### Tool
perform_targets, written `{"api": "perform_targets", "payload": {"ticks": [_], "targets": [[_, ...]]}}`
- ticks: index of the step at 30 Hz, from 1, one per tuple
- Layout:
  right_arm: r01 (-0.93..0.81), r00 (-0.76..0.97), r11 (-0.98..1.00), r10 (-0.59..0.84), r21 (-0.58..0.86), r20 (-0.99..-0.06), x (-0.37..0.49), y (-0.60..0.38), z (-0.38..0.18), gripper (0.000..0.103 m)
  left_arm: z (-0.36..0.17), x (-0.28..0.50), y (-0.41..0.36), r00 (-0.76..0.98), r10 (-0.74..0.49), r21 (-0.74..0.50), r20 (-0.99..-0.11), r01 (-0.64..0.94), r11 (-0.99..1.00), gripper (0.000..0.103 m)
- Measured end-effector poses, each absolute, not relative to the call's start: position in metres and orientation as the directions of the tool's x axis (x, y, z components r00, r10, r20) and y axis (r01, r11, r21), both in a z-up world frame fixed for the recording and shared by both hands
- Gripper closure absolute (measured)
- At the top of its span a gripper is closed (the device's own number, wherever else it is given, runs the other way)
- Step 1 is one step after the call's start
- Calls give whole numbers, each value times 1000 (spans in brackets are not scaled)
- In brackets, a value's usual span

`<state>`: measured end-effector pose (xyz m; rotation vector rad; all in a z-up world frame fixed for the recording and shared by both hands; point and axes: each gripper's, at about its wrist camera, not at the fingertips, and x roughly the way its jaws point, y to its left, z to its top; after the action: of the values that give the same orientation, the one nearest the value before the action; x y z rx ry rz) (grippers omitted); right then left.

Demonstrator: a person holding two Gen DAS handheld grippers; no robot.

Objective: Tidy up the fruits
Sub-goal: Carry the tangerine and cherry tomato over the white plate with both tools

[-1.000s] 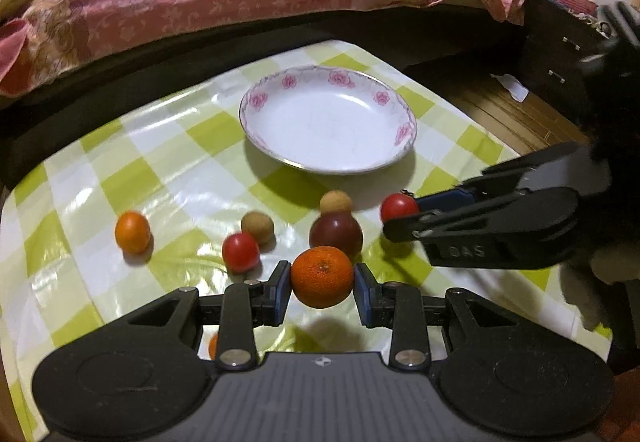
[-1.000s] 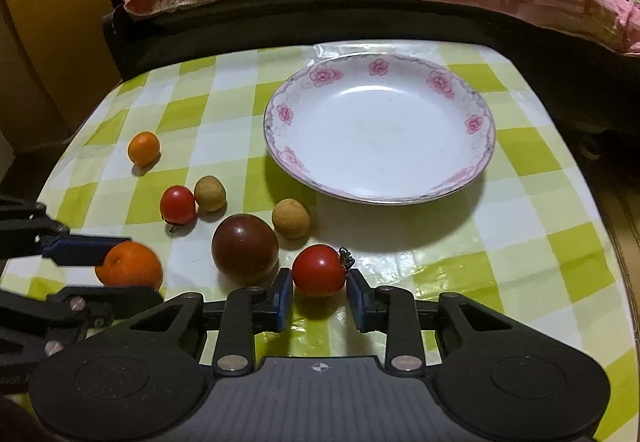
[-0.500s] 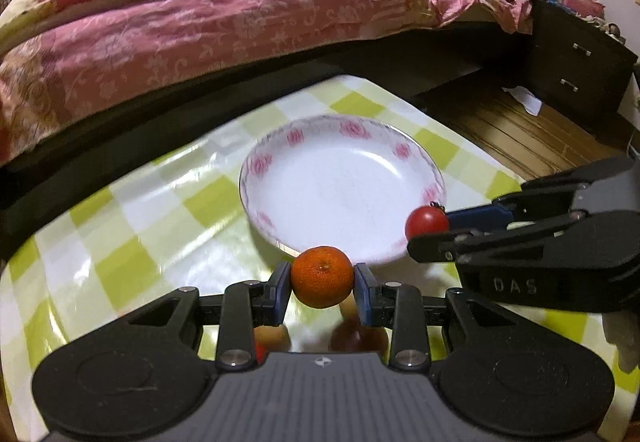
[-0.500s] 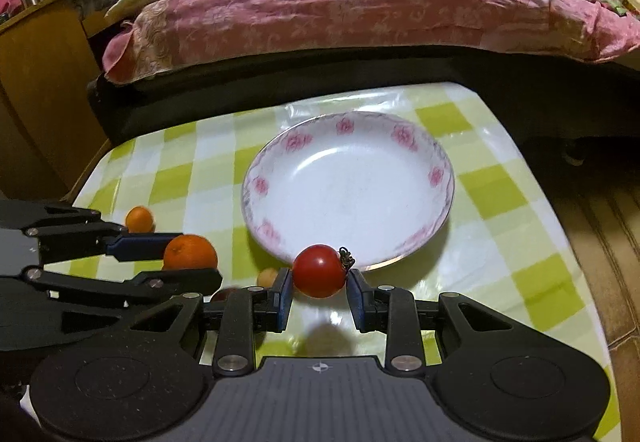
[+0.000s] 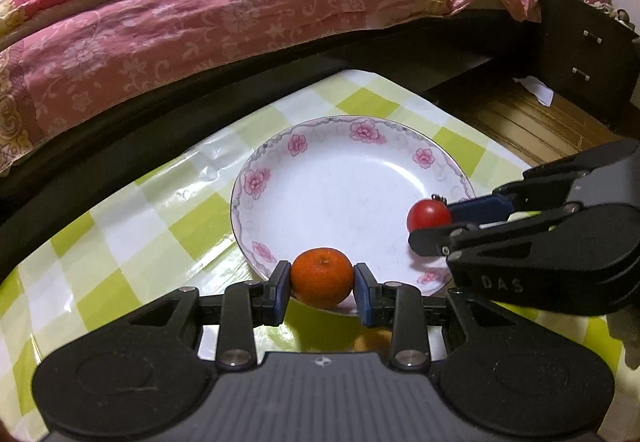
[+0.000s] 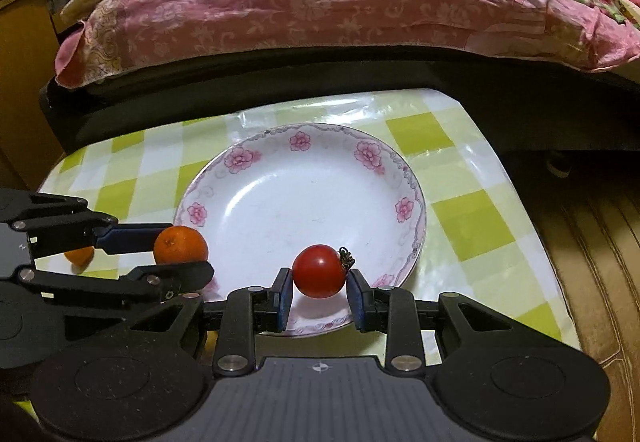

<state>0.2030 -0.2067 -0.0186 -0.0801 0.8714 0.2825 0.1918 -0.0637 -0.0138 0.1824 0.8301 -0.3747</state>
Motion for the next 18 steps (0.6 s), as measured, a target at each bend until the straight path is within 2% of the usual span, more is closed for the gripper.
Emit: {"api": "perform_targets", "payload": {"ticks": [18], "targets": [[-284,639,959,201,16,-742,206,-204,-21,71,-12,197,-69,621,-229,38,-749,386,922,61]]}}
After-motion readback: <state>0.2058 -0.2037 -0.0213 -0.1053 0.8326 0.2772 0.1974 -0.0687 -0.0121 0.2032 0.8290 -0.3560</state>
